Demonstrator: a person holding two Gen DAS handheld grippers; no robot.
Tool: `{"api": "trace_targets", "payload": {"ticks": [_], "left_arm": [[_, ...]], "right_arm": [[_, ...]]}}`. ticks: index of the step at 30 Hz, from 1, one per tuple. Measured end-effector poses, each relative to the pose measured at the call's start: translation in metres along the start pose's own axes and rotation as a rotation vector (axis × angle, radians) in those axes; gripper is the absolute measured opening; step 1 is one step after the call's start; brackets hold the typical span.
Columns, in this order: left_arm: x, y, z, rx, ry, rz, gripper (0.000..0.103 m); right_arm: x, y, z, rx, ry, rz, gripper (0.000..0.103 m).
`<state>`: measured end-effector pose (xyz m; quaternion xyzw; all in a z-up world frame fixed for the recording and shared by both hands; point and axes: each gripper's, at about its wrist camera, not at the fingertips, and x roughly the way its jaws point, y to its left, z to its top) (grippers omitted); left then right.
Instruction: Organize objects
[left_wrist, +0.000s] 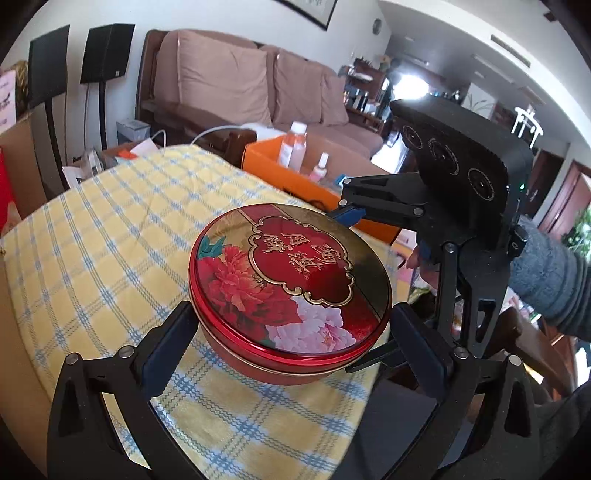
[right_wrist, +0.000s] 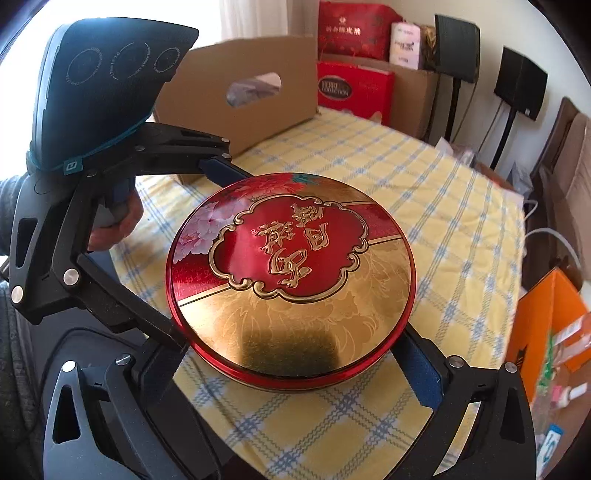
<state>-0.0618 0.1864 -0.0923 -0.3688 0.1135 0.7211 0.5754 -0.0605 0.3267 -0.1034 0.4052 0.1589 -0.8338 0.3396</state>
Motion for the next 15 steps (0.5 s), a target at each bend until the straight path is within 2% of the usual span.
{"api": "trace_targets", "payload": {"ticks": [3, 8, 15], "left_arm": [[-0.015, -0.008, 0.009, 0.001, -0.018, 0.012, 0.103], [-0.047, -0.026, 0.022, 0.027, -0.055, 0.079, 0.103], [-0.100, -0.025, 0.033, 0.010, -0.106, 0.130, 0.103]], "right_arm": [[-0.015, 0.006, 0.011, -0.032, -0.009, -0.017, 0.103], [-0.037, 0.020, 0.034, -0.098, -0.022, -0.036, 0.103], [-0.057, 0.042, 0.073, -0.169, -0.048, -0.034, 0.103]]}}
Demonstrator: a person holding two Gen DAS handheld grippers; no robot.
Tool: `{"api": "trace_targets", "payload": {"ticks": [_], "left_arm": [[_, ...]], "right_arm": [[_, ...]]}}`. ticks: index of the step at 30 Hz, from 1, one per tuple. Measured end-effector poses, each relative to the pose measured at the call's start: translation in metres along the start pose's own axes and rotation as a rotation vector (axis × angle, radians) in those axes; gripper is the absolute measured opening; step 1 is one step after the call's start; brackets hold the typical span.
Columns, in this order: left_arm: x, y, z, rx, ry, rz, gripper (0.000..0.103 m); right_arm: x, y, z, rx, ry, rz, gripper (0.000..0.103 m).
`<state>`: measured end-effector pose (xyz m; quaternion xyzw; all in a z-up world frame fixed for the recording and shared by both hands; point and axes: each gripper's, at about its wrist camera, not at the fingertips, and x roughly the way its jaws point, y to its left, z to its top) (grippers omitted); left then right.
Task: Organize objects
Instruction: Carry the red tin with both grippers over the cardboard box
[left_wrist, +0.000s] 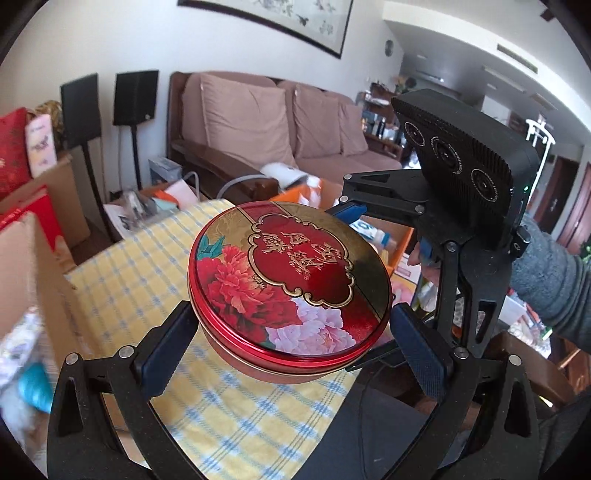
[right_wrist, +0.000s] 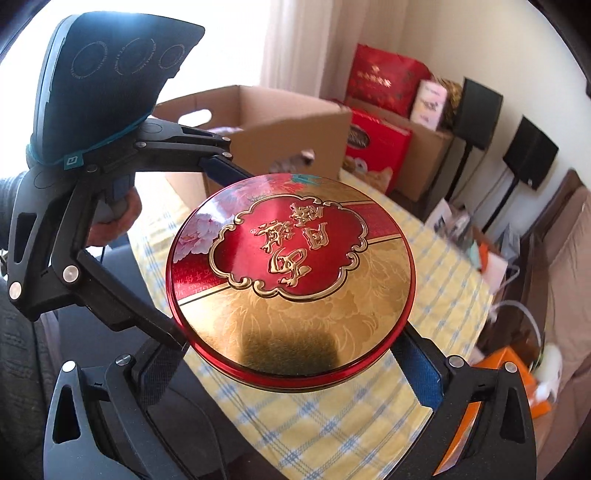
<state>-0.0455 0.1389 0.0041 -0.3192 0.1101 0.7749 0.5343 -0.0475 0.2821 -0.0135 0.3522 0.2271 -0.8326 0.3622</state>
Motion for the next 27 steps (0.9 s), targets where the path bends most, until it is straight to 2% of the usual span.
{"api": "trace_targets", "payload": {"ticks": [7, 15, 22, 27], "left_arm": [[-0.064, 0.033, 0.013, -0.050, -0.054, 0.069, 0.103], [-0.122, 0.091, 0.008, -0.130, -0.081, 0.164, 0.103], [-0.143, 0.144, -0.014, -0.236, -0.081, 0.146, 0.103], [-0.138, 0.170, -0.027, -0.261, -0.054, 0.144, 0.103]], "right_arm": [[0.004, 0.017, 0.067, -0.086, -0.031, 0.030, 0.103], [0.042, 0.045, 0.144, -0.155, -0.061, 0.104, 0.103], [0.080, 0.056, 0.177, -0.173, -0.050, 0.166, 0.103], [0.107, 0.060, 0.186, -0.183, -0.015, 0.182, 0.103]]}}
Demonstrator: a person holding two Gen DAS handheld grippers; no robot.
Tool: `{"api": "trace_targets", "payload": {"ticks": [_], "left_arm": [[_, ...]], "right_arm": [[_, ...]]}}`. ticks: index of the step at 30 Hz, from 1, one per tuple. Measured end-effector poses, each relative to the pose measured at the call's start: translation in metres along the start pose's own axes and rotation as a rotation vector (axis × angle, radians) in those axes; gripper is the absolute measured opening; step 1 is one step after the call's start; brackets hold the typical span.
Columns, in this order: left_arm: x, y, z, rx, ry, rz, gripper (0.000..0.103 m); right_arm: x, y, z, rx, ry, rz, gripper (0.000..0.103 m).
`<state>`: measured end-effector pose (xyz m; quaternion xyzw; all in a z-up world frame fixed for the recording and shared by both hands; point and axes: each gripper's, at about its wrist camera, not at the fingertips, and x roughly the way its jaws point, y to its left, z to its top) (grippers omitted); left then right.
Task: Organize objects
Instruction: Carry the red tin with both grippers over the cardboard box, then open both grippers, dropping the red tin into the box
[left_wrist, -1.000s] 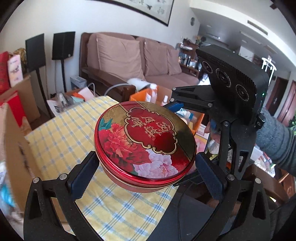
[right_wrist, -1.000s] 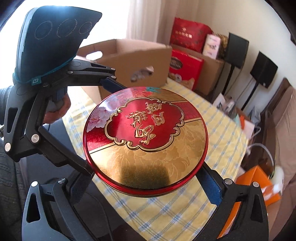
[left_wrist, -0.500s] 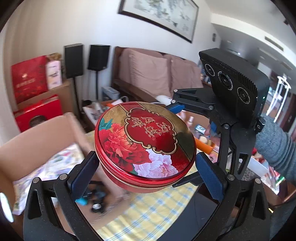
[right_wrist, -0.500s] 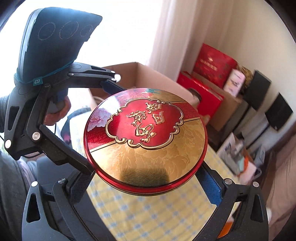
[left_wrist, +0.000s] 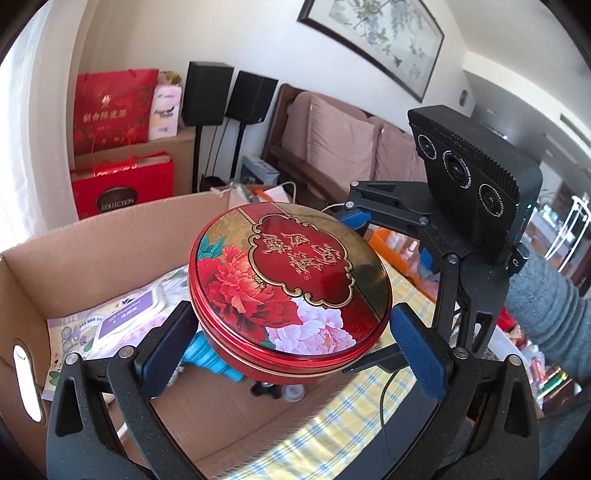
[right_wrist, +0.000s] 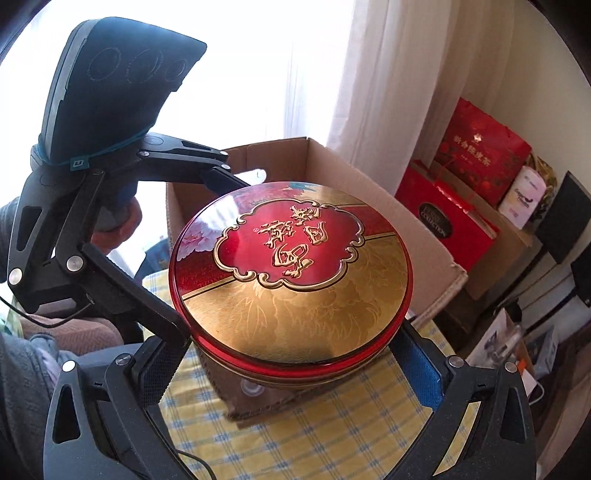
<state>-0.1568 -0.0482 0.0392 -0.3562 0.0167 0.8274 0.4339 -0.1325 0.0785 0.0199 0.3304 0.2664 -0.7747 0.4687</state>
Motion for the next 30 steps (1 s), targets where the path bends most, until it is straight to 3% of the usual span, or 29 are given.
{"api": "trace_targets", "payload": {"ticks": [8, 12, 18, 22, 30], "left_arm": [[0.034, 0.028, -0.005, -0.052, 0.150, -0.028, 0.103], [0.054, 0.034, -0.006, -0.073, 0.244, -0.041, 0.103], [0.078, 0.053, -0.004, -0.216, 0.403, 0.002, 0.101], [0.085, 0.059, -0.003, -0.245, 0.442, 0.020, 0.101], [0.087, 0.054, -0.007, -0.238, 0.445, 0.068, 0.101]], "right_arm": [[0.040, -0.012, -0.001, 0.011, 0.102, 0.034, 0.103], [0.053, -0.011, -0.004, -0.024, 0.177, -0.001, 0.103], [0.062, -0.007, -0.003, -0.084, 0.282, -0.027, 0.103], [0.061, -0.005, 0.000, -0.141, 0.357, -0.071, 0.103], [0.031, -0.011, -0.011, -0.106, 0.293, -0.117, 0.103]]}}
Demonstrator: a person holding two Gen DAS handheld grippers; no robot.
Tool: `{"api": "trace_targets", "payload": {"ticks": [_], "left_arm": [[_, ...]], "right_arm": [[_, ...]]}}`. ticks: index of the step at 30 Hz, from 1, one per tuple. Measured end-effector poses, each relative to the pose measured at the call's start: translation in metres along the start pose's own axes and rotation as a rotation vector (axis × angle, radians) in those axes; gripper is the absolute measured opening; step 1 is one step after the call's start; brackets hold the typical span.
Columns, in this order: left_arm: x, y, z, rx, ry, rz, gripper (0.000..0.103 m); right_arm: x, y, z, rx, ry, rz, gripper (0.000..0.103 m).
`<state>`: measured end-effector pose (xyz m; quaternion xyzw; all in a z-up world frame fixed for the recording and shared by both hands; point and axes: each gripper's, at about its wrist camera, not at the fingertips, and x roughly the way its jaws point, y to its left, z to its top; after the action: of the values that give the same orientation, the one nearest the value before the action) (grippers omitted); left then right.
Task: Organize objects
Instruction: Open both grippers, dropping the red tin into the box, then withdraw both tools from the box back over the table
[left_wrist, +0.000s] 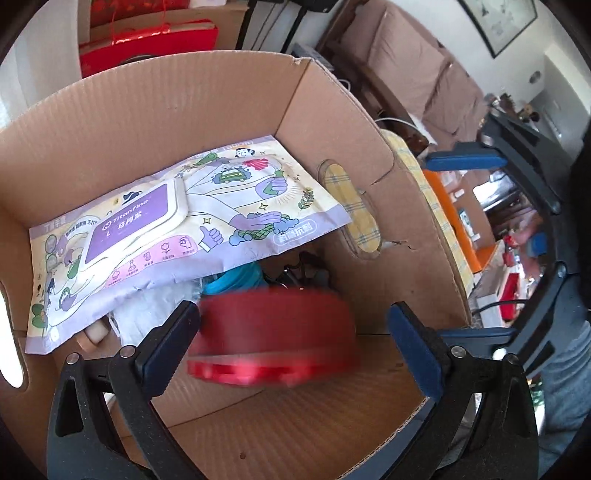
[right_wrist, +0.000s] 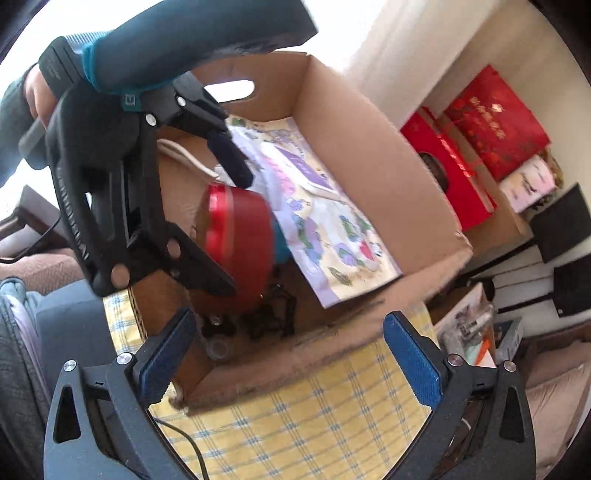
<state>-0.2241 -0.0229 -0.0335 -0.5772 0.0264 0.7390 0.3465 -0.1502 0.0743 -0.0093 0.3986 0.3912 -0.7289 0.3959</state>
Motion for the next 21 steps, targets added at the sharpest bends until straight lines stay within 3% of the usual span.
{"api": "trace_targets", "payload": {"ticks": [10, 21], "left_arm": [[-0.038, -0.016, -0.019, 0.049, -0.253, 0.140, 0.102], [-0.070, -0.038, -0.046, -0.017, -0.398, 0.162, 0.103]], "right_arm": [[-0.049, -0.014, -0.040, 0.272, -0.175, -0.018, 0.103], [-0.073, -0.015, -0.087, 0.602, -0.288, -0.033, 0.103]]}}
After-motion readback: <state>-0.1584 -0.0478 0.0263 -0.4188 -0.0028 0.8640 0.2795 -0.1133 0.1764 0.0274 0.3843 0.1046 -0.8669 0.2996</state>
